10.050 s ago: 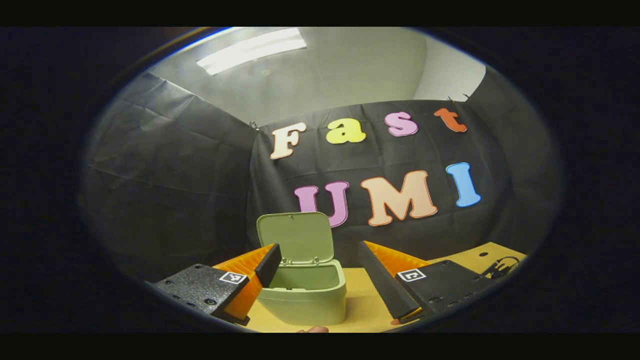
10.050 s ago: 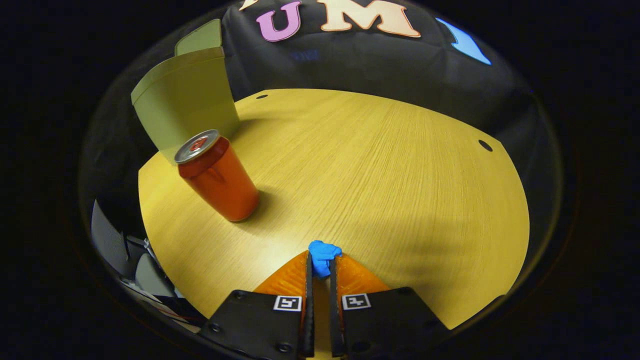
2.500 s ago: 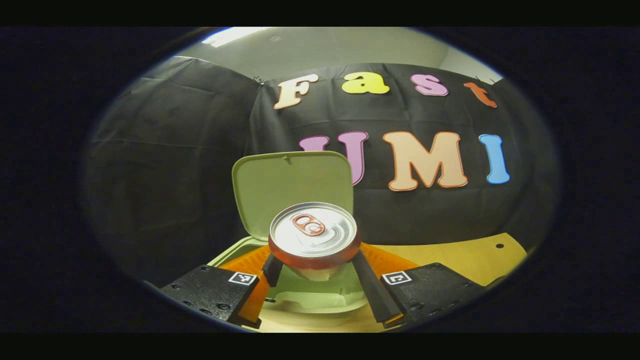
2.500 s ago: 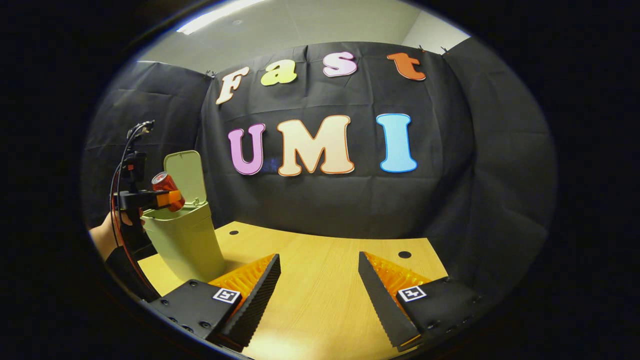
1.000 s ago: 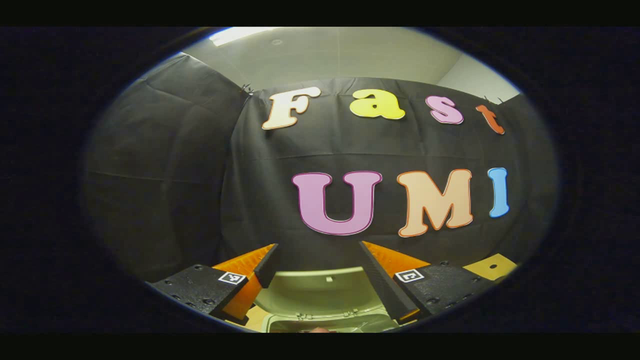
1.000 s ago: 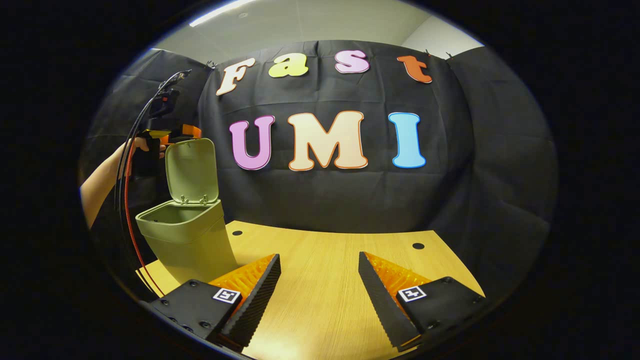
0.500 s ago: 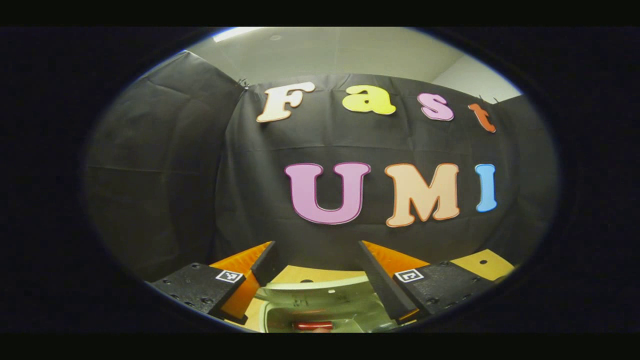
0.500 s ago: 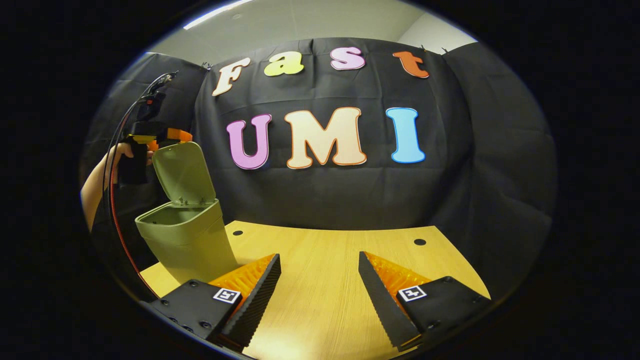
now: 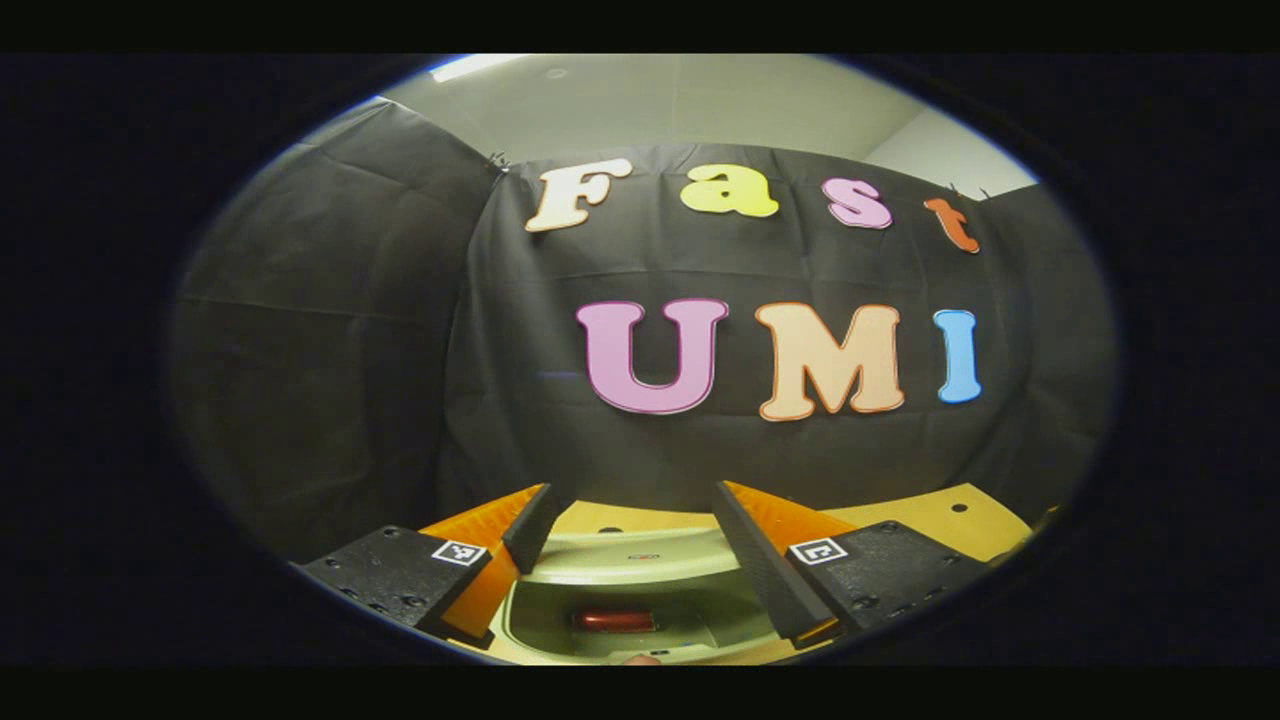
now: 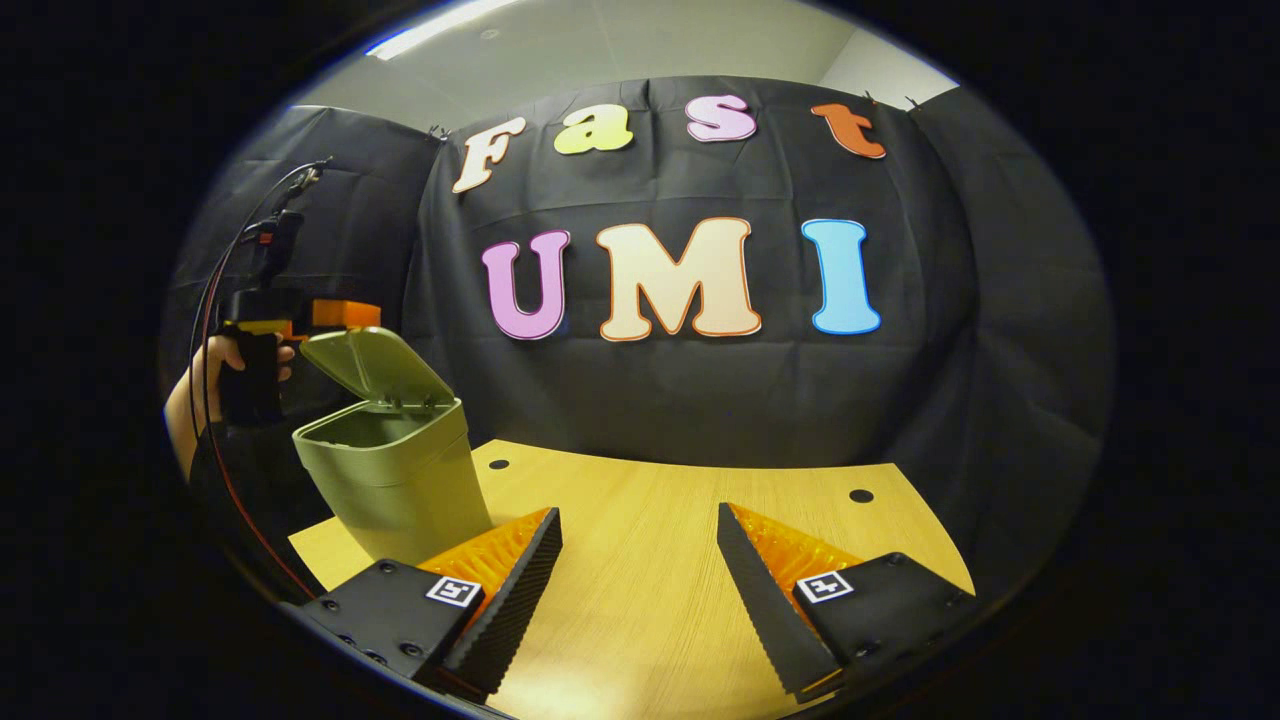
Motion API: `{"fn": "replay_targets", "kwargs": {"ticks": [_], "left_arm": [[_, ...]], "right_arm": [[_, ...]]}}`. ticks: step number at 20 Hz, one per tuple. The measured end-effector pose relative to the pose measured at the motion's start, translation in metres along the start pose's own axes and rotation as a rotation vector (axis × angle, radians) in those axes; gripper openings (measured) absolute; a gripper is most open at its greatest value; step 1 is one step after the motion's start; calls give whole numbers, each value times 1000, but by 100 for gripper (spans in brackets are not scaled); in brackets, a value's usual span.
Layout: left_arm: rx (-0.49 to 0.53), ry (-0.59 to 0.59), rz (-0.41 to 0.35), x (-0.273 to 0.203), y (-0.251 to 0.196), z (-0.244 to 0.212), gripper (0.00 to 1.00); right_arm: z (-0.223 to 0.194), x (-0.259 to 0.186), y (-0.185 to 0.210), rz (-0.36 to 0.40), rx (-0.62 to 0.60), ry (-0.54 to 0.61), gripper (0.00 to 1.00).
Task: Press the lid of the desktop garbage bin to open it, pick up the crumpled paper on the desktop and throw it into the bin, then pick up the pop can on the desktop and drop it into the bin, and finally close the garbage bin lid.
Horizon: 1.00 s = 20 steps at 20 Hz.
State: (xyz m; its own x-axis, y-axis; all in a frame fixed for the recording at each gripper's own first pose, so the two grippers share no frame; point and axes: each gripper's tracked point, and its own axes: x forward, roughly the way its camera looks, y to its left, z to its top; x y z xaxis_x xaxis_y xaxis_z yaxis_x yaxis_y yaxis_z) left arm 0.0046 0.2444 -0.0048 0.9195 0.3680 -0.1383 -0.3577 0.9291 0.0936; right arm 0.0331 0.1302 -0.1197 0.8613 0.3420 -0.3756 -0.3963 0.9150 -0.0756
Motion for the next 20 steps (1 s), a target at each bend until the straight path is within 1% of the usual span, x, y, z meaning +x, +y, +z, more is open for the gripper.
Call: {"fn": "replay_targets", "kwargs": {"ticks": [4,10,15,16,17,19,20], "left_arm": [[-27,66,6,-14,-8,-34,94],[-31,134,32,-24,-15,-73,93],[-16,158,57,-28,-15,-91,95],[-16,164,62,-29,-15,-94,93],[-14,166,66,-30,-15,-96,95],[-9,180,74,-30,-15,-102,93],[-5,160,76,-31,-15,-99,93]], "right_arm": [[-2,0,-9,27,-16,14,98],[1,-1,-18,53,-42,23,98],[-3,-1,-21,71,-68,34,98],[-3,-1,-21,75,-70,35,98],[-4,0,-21,79,-70,36,98],[-3,1,-23,83,-67,34,98],[-2,2,-23,85,-66,32,98]]}}
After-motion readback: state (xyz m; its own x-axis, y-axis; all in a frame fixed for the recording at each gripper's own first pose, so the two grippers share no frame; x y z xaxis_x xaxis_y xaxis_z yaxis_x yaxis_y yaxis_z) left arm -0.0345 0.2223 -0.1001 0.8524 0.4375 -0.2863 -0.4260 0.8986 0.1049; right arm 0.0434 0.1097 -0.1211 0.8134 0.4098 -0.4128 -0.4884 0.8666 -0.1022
